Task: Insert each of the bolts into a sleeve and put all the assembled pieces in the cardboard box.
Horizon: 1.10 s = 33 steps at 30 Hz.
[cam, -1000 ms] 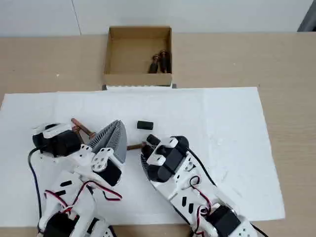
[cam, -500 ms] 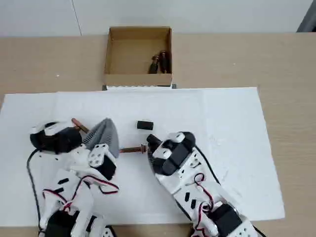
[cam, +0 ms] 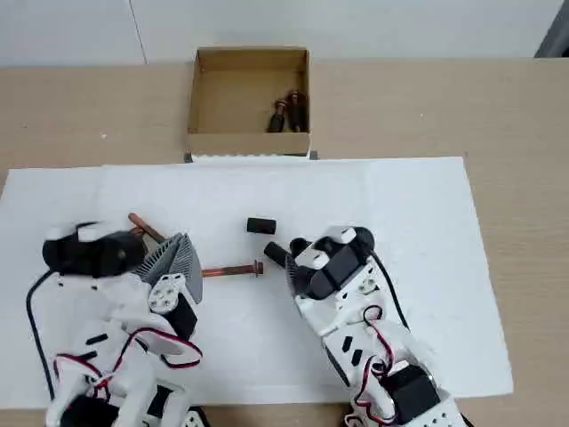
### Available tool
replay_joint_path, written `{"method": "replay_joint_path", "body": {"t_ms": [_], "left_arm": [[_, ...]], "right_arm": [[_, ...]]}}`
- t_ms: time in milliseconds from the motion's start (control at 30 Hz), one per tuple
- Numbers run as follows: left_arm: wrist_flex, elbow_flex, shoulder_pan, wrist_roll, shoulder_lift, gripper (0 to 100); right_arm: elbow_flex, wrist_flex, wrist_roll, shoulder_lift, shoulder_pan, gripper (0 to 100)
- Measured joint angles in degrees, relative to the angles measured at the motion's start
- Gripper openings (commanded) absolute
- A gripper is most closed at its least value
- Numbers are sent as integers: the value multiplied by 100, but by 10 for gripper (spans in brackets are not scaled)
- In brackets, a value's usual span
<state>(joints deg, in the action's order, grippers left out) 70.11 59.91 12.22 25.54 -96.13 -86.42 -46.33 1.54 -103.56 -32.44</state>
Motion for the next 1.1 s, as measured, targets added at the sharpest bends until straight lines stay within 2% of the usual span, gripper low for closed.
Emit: {"method": "replay_joint_path", "body": {"t_ms": [300, 433, 567, 667, 800, 1000, 1100], "left_arm": [[1380, -2277, 0, 0, 3112, 7], [2154, -3270, -35, -316, 4642, 6], [2541, -4097, -378, -923, 5925, 6], [2585, -4510, -659, -1468, 6673, 6], [2585, -4730, -712, -2180, 7323, 6], [2655, -4747, -712, -4149, 7921, 6], [2699, -4747, -712, -4730, 8237, 6]], "right_arm": [[0, -580, 0, 0, 448, 2], [9, -589, 0, 0, 695, 2], [9, -589, 0, 0, 967, 2], [9, -589, 0, 0, 1081, 2], [9, -589, 0, 0, 1099, 2], [9, -589, 0, 0, 1099, 2], [9, -589, 0, 0, 1099, 2]]}}
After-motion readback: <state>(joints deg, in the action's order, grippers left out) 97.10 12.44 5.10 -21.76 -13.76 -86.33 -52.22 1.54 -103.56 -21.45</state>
